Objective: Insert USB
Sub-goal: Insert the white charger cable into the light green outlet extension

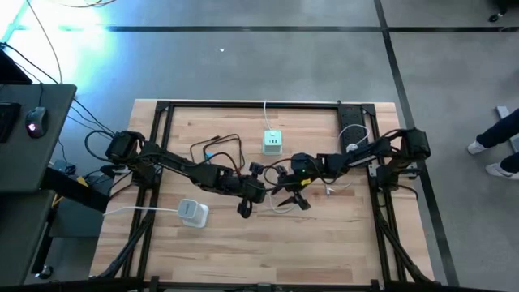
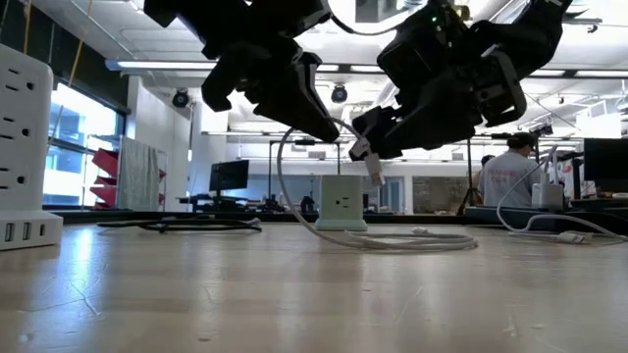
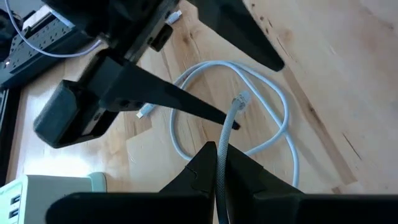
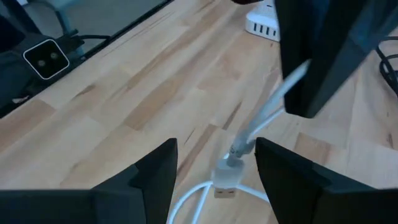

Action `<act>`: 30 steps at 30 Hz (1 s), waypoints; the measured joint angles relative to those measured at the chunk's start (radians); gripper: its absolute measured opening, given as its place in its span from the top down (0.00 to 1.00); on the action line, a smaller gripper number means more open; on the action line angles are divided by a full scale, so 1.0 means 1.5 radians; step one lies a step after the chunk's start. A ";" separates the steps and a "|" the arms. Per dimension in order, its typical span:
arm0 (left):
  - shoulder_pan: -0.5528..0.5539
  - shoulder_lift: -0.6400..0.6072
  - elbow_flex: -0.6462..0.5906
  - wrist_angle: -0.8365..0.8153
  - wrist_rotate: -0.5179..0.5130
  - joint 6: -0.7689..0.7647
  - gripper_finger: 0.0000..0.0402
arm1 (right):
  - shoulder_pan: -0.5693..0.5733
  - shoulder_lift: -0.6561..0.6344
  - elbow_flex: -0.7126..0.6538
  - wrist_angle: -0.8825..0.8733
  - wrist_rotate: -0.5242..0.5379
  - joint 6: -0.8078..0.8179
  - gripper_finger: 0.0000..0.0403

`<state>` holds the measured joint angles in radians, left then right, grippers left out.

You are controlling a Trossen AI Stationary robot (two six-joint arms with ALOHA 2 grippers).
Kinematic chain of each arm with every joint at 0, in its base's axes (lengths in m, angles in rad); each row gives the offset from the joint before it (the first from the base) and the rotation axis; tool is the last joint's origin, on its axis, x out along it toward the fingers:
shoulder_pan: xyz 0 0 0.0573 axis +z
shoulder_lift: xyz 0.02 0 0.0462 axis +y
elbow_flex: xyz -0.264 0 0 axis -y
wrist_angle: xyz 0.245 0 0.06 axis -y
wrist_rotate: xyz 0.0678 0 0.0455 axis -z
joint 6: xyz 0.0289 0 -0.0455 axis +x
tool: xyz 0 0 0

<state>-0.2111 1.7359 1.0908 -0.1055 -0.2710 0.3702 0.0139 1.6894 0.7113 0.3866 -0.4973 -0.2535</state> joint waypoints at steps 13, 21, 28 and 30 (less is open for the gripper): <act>0.000 0.000 0.000 -0.001 0.000 0.000 1.00 | 0.004 0.000 0.000 0.009 0.060 0.009 0.67; 0.000 0.000 0.000 0.000 0.000 0.000 1.00 | 0.004 0.001 0.000 -0.025 0.058 0.006 0.80; 0.000 0.000 0.000 -0.001 0.000 0.000 1.00 | 0.004 0.001 0.000 -0.028 0.058 -0.017 0.71; 0.000 0.000 0.000 -0.001 0.000 0.000 1.00 | 0.004 0.001 0.000 -0.028 0.058 -0.016 0.70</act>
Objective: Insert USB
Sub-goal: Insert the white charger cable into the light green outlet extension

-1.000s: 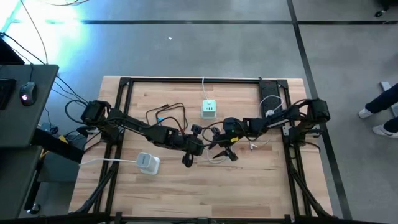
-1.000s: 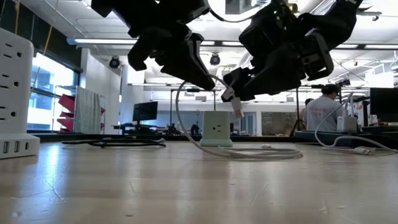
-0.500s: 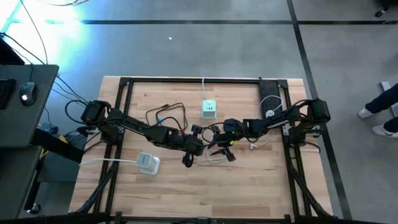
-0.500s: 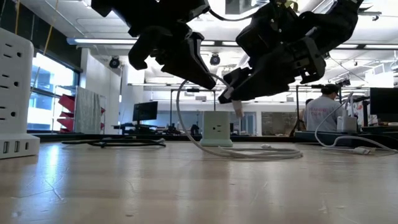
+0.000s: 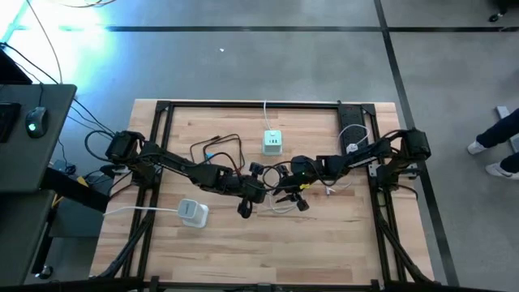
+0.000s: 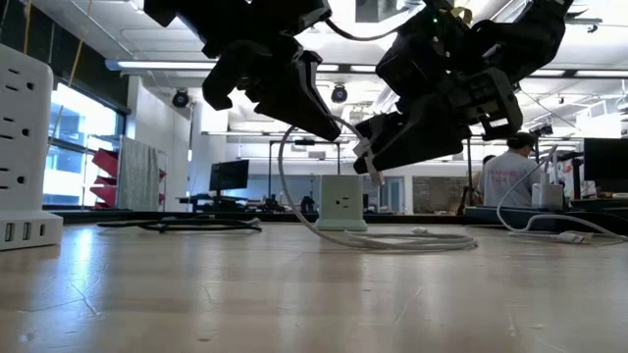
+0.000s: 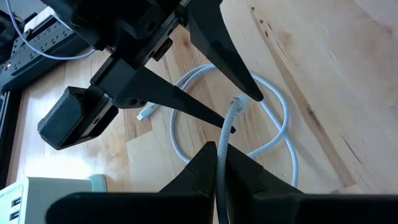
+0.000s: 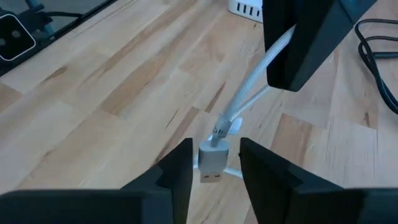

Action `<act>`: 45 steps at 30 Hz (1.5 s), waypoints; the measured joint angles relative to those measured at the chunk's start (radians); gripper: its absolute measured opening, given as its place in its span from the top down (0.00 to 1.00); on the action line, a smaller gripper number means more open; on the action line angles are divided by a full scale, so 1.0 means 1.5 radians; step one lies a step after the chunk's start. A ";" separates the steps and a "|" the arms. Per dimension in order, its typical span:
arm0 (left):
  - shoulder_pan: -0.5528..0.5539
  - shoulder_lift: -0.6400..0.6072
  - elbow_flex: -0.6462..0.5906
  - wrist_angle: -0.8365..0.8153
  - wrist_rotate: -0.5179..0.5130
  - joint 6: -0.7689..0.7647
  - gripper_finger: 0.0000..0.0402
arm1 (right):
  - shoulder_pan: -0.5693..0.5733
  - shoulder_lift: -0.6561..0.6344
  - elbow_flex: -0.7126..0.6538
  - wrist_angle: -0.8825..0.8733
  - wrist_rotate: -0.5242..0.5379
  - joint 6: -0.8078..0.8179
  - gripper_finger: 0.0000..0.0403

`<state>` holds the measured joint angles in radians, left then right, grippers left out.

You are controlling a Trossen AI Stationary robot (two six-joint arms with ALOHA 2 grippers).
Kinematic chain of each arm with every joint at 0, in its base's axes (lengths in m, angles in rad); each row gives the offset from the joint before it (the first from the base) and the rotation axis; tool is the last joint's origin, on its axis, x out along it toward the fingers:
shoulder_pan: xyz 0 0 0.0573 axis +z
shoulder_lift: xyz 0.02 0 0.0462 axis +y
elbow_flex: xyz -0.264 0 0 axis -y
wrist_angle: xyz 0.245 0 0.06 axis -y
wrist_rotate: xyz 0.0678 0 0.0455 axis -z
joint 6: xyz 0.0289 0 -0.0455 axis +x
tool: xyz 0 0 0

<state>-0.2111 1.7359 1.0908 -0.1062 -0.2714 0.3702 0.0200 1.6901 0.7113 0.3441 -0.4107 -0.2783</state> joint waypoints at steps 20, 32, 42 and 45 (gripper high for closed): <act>0.001 0.000 0.000 0.000 -0.006 -0.028 0.99 | 0.000 0.000 0.000 0.003 -0.004 0.012 1.00; -0.004 0.000 0.000 0.000 -0.004 0.016 0.99 | 0.004 0.000 0.000 0.015 -0.014 0.023 0.87; -0.005 0.000 0.000 0.037 0.018 0.034 1.00 | 0.005 0.000 0.000 0.063 -0.088 0.023 0.58; -0.005 0.000 0.000 0.036 0.018 0.035 1.00 | 0.005 0.000 0.000 0.062 -0.085 0.037 0.56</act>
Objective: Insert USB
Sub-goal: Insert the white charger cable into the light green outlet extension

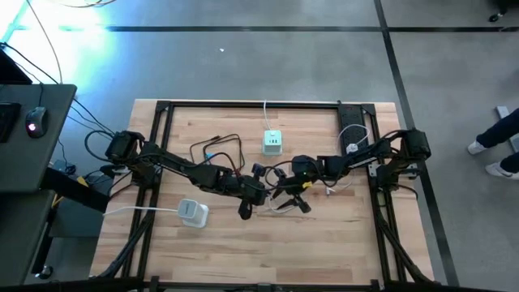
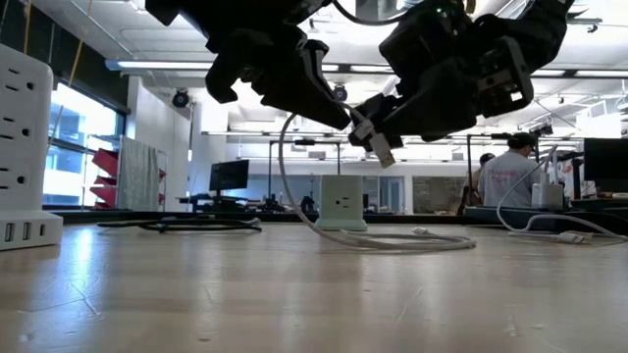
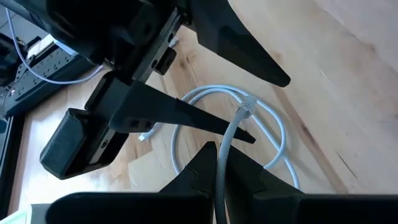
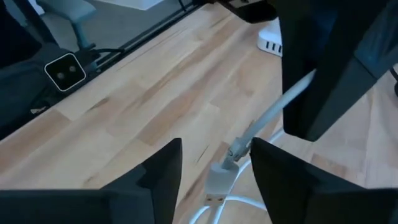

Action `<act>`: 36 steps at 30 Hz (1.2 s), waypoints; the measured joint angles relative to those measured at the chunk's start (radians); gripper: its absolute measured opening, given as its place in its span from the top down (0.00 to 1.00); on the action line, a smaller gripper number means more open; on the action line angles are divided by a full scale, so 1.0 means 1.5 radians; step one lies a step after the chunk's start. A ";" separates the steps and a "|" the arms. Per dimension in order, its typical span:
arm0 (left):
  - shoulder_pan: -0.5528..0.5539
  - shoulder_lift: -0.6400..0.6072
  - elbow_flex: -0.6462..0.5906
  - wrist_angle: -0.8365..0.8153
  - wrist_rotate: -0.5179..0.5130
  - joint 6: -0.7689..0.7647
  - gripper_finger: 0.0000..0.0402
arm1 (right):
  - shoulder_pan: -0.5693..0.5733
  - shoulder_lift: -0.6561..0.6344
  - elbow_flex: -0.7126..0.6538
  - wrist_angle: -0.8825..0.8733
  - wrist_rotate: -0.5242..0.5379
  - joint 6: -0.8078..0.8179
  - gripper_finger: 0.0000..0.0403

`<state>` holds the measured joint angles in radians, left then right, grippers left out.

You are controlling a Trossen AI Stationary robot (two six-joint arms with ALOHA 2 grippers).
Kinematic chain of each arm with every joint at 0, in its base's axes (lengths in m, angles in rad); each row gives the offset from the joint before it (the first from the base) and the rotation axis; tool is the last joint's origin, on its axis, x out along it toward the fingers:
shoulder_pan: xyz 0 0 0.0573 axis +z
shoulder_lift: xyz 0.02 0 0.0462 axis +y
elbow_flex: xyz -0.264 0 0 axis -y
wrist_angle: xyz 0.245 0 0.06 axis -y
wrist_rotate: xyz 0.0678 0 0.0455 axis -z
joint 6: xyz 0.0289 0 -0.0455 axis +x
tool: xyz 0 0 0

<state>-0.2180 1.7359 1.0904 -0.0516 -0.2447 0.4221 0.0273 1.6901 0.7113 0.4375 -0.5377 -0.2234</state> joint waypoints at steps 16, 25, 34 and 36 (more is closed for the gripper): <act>0.000 0.000 0.000 0.029 0.006 0.017 1.00 | 0.000 0.000 0.000 -0.014 0.002 0.011 0.73; 0.000 0.000 0.000 0.029 0.007 0.017 1.00 | 0.000 0.000 0.000 -0.024 0.002 0.011 0.89; 0.000 0.000 0.000 0.018 -0.013 -0.013 1.00 | 0.000 0.000 0.000 -0.019 0.004 0.024 0.91; 0.000 0.000 0.000 -0.002 -0.029 -0.019 1.00 | -0.001 0.000 0.000 -0.017 0.010 0.029 0.91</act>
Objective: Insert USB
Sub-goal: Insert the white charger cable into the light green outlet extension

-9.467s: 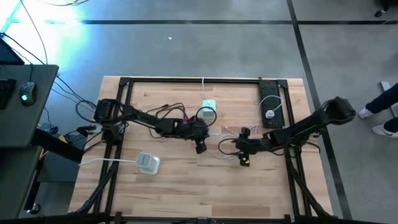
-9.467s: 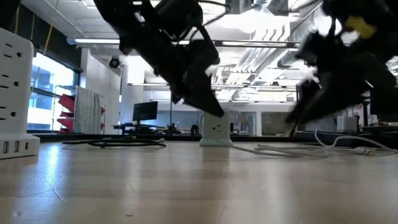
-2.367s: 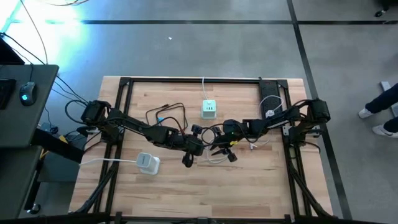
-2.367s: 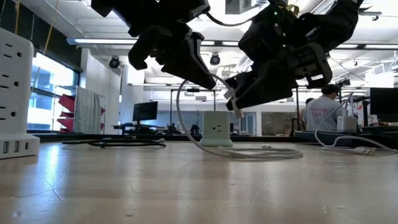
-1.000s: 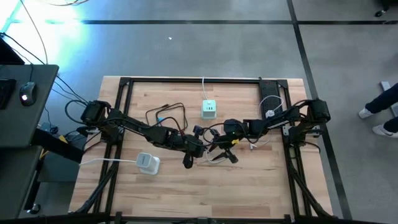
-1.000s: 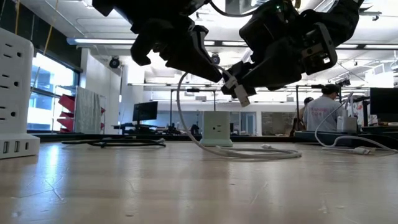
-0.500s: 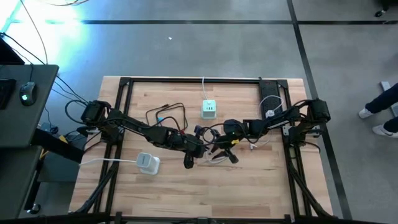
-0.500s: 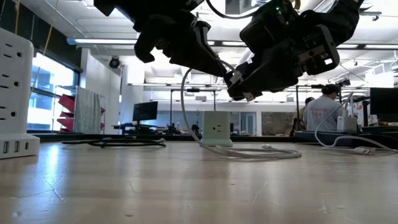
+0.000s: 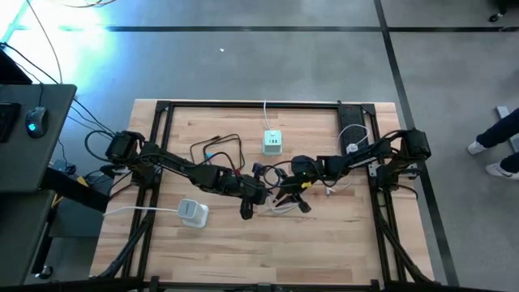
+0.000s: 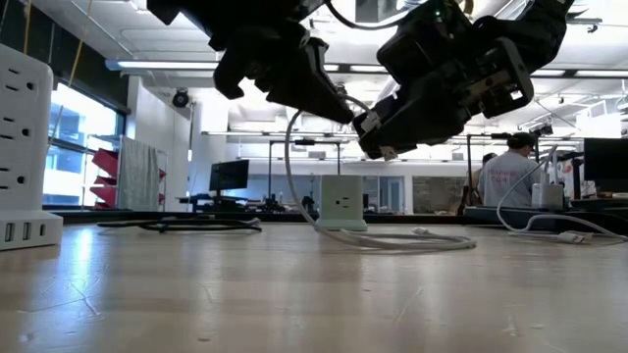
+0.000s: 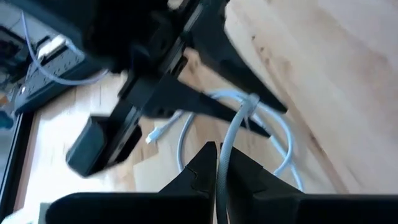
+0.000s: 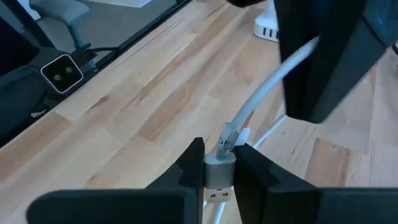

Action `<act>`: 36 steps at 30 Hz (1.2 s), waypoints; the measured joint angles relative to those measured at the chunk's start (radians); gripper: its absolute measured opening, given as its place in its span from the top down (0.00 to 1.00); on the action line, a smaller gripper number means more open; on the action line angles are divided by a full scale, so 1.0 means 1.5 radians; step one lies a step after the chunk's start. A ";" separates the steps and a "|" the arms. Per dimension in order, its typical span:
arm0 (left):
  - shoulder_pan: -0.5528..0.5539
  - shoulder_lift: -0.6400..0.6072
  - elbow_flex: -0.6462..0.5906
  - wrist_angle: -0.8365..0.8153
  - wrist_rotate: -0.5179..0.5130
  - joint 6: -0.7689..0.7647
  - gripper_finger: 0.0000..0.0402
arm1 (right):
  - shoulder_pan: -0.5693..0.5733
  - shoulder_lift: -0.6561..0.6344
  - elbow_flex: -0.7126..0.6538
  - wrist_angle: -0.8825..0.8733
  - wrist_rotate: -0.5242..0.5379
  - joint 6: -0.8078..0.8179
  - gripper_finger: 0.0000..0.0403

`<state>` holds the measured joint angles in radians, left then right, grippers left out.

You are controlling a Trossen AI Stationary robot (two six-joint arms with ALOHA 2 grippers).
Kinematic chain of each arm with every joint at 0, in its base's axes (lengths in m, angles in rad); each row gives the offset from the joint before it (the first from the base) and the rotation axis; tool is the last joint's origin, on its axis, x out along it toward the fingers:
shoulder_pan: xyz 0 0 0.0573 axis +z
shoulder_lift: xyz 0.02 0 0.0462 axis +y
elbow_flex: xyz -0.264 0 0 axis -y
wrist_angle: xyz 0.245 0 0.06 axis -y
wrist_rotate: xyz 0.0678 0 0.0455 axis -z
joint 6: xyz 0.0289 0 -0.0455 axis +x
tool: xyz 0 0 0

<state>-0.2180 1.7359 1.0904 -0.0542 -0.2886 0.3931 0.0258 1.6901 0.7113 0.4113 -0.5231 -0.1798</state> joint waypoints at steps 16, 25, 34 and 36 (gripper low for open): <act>-0.047 -0.073 0.000 -0.195 -0.292 -0.164 0.90 | -0.063 -0.061 0.000 0.005 0.277 -0.029 0.91; -0.086 -0.082 -0.062 -0.215 -0.392 -0.294 0.92 | -0.197 -0.084 -0.025 0.088 0.180 -0.035 0.91; -0.100 -0.082 -0.130 -0.099 -0.420 -0.343 0.92 | -0.271 -0.019 -0.037 0.177 0.146 0.016 0.91; -0.100 -0.082 -0.137 -0.087 -0.424 -0.343 0.92 | -0.274 0.005 -0.037 0.215 0.140 0.030 0.91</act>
<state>-0.3687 1.6127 0.8856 -0.1849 -0.9252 -0.1215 -0.3856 1.6972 0.6559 0.7335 -0.3125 -0.1345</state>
